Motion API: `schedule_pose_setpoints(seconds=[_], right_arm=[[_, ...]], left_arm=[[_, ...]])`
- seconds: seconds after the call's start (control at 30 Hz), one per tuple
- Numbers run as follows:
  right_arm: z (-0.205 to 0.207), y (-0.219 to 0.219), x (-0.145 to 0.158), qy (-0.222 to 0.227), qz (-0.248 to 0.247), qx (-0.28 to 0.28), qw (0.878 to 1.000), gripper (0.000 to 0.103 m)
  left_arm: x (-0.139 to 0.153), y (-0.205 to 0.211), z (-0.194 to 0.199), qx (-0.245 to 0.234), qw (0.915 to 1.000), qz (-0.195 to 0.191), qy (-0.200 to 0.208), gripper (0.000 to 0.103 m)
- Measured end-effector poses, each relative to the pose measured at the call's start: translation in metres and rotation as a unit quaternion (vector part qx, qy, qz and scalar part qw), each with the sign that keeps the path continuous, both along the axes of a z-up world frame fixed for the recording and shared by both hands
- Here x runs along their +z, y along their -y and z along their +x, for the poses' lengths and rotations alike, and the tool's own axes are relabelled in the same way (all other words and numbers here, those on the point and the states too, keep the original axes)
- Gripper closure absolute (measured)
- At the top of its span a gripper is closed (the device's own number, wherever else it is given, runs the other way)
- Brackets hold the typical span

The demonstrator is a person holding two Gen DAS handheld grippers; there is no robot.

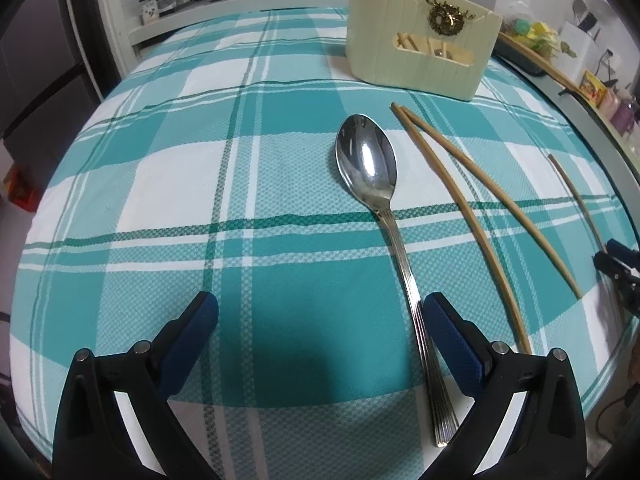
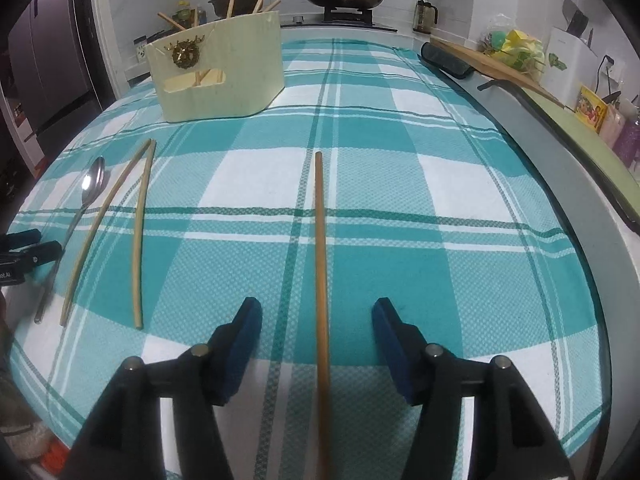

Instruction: Organize utensils

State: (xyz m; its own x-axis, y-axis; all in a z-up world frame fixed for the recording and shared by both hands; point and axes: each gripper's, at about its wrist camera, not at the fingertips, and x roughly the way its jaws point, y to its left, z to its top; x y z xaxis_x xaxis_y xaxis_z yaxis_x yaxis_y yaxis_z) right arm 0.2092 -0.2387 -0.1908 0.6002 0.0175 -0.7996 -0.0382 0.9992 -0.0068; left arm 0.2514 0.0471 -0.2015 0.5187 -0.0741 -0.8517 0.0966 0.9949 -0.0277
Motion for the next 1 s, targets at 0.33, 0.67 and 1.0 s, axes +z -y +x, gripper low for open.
schedule_pose_setpoints(seconds=[0.33,0.67,1.0], right_arm=[[-0.009,-0.001,-0.003,0.027,0.0,-0.011,1.0,0.041],[-0.007,0.003,-0.005,0.027,-0.001,-0.026,0.999,0.028],[-0.005,0.003,-0.006,0.023,0.0,-0.007,1.0,0.024]], left_arm=[[-0.001,0.0,-0.009,0.014,0.9995,0.0,0.027,0.0],[-0.001,-0.001,-0.011,0.018,0.9992,-0.003,0.035,0.0],[-0.004,0.003,-0.014,0.016,0.9995,0.005,0.026,0.0]])
